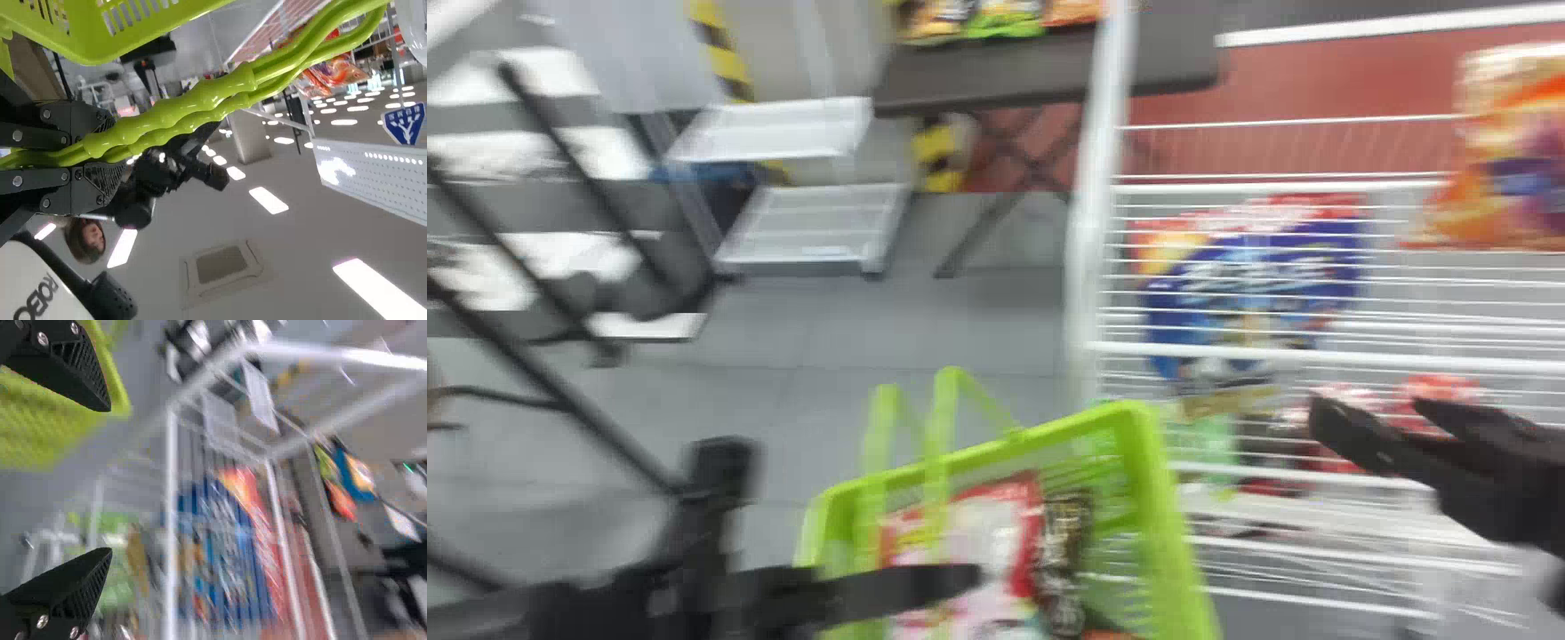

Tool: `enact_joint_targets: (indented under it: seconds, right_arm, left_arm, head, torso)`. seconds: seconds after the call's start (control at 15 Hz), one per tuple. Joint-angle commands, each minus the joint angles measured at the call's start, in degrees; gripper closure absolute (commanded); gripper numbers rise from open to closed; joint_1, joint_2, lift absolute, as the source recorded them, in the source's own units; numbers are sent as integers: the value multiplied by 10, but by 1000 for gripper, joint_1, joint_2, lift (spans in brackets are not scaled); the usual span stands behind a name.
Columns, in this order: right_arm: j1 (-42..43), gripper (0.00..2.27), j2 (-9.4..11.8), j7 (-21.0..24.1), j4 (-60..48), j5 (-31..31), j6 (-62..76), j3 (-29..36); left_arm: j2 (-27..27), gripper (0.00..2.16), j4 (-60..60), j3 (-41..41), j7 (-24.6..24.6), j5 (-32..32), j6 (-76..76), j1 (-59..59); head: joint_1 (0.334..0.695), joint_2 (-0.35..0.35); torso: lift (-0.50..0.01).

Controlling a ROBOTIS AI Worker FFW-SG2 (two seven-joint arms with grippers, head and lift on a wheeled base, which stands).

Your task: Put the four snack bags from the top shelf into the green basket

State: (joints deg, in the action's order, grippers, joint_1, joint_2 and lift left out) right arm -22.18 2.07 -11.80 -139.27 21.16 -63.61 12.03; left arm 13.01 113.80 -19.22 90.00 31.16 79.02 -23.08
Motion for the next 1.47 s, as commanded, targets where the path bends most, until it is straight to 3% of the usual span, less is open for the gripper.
enact_joint_targets:
  seconds: [0.0, 0.13, 0.33, 0.73, 1.07, 1.27, 1.4]
  right_arm:
    - [48, 16, 0, 12, 66, -41, 90, 49]
    - [86, 16, 2, 11, 128, -67, 125, 59]
    - [132, 16, 5, 11, 211, -91, 225, 59]
    - [259, 16, 21, 8, 350, -172, 255, 59]
    - [382, 43, 42, -4, 564, -232, 338, 53]
    - [405, 49, 54, -31, 633, -213, 387, 55]
    - [406, 279, 55, -56, 643, -210, 382, 57]
  left_arm:
    - [2, 2145, -17, 0, 6, 55, -5, -3]
    - [17, 2145, -55, 14, 6, 133, -5, -1]
    - [18, 2145, -56, 26, 6, 142, -3, -2]
    - [18, 2145, -55, 20, 6, 126, -5, -8]
    - [19, 2145, -54, 10, 6, 126, -1, -15]
    - [20, 2145, -55, 16, 6, 119, -1, -7]
    - [22, 2145, -57, 18, 6, 118, -1, -3]
  head:
    - [695, -92]
    - [695, -182]
    - [695, -257]
    - [695, -294]
    - [695, -315]
    - [695, -307]
    - [695, -302]
  torso:
    - [0]
    - [0]
    - [0]
    - [0]
    - [0]
    - [0]
    - [0]
